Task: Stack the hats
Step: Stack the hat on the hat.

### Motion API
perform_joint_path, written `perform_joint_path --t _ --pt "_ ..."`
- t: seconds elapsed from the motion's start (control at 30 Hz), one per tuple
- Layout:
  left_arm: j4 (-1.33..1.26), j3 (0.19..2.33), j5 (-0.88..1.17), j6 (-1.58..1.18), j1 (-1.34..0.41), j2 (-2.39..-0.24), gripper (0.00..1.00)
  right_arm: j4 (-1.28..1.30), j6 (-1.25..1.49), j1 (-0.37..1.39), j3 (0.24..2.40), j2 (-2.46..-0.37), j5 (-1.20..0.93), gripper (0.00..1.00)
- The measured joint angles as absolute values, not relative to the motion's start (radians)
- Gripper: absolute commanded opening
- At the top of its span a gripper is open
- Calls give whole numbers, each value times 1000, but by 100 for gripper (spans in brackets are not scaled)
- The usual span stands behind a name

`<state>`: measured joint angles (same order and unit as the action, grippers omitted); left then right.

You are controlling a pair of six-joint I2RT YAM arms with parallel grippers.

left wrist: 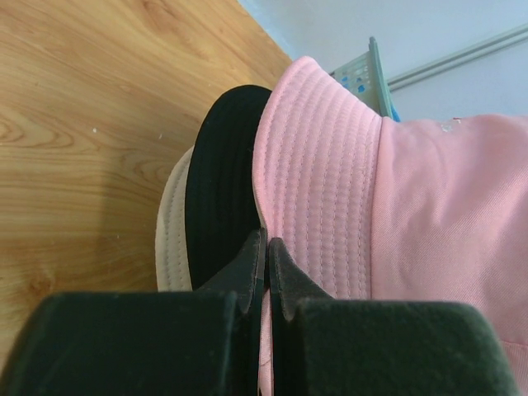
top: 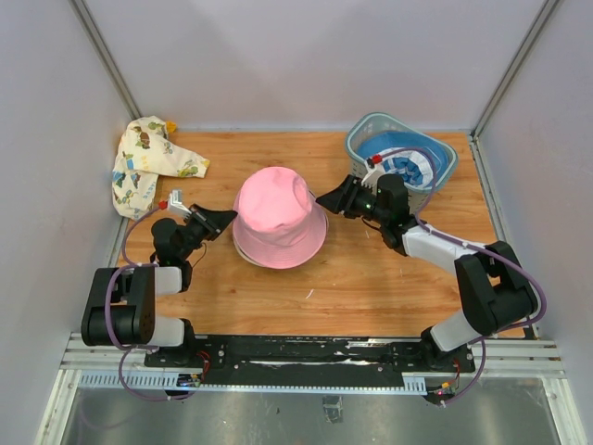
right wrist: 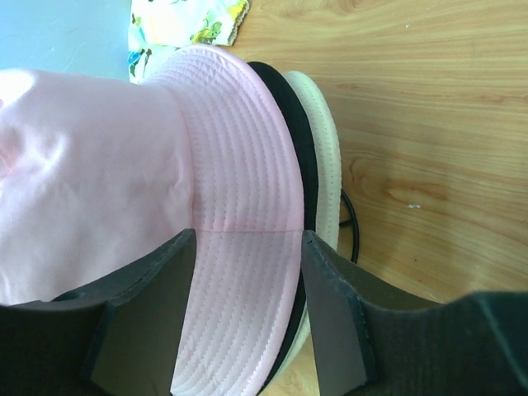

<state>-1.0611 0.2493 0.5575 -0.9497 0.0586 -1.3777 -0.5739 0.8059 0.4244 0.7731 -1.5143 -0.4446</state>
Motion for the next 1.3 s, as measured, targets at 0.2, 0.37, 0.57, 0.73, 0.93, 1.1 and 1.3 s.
perform_joint_path --t 0.2,0.37,0.57,0.73,0.93,1.1,1.3 --pt "-1041 247 558 -923 59 -1377 1 -605 818 424 725 -1514 -446 63" --pt "-1031 246 559 -913 59 -1371 1 -662 850 424 696 -1523 -462 63" --pt "-1010 246 559 -895 59 -1362 1 -744 894 424 669 -1562 -486 65" --pt "-991 246 559 -879 57 -1354 1 -799 922 419 636 -1578 -499 66" --pt "-978 247 558 -865 53 -1349 1 -910 979 402 616 -1633 -530 66" --pt "-961 253 551 -853 39 -1349 1 -1092 1089 402 596 -1727 -570 66" --pt "-943 258 538 -839 25 -1349 1 -1308 1230 402 575 -1826 -599 41"
